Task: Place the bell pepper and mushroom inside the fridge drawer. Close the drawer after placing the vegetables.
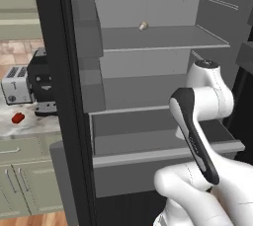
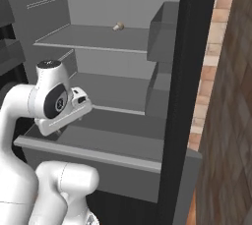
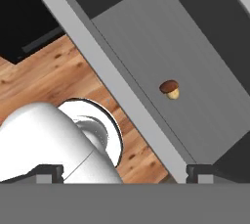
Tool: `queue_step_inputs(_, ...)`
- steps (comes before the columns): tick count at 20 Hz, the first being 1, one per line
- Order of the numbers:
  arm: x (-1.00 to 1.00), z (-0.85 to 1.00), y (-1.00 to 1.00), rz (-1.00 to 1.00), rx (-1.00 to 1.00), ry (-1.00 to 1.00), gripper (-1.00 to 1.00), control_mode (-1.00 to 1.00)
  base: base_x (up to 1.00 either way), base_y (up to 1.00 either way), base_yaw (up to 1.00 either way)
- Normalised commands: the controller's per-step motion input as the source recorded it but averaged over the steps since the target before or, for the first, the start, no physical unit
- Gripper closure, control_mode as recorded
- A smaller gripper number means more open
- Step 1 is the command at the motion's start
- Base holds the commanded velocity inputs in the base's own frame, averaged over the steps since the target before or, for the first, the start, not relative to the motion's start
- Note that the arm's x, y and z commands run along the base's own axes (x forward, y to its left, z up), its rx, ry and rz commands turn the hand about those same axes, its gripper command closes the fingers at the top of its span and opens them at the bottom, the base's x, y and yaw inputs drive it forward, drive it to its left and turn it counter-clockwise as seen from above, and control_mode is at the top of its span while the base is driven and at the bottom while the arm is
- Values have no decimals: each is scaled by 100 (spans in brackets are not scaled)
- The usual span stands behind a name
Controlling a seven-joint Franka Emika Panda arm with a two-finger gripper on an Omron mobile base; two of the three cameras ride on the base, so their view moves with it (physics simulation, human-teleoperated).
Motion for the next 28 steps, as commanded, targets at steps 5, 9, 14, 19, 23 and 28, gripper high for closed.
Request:
queue_step_inputs(5,0,0,0,-1,0,0,-100,-100,0,0,0)
queue_step_inputs(9,0,0,0,0,0,0,-100,-100,0,0,0)
queue_step_inputs(14,-17,-2,0,-1,2,0,-100,-100,0,0,0)
queue_step_inputs(19,-65,0,0,-4,7,-2,-100,100,-20,0,-1)
queue_step_inputs(23,0,0,0,0,0,0,-100,100,-100,1,-4)
queue_step_inputs(28,0,0,0,0,0,0,-100,100,-95,24,-3)
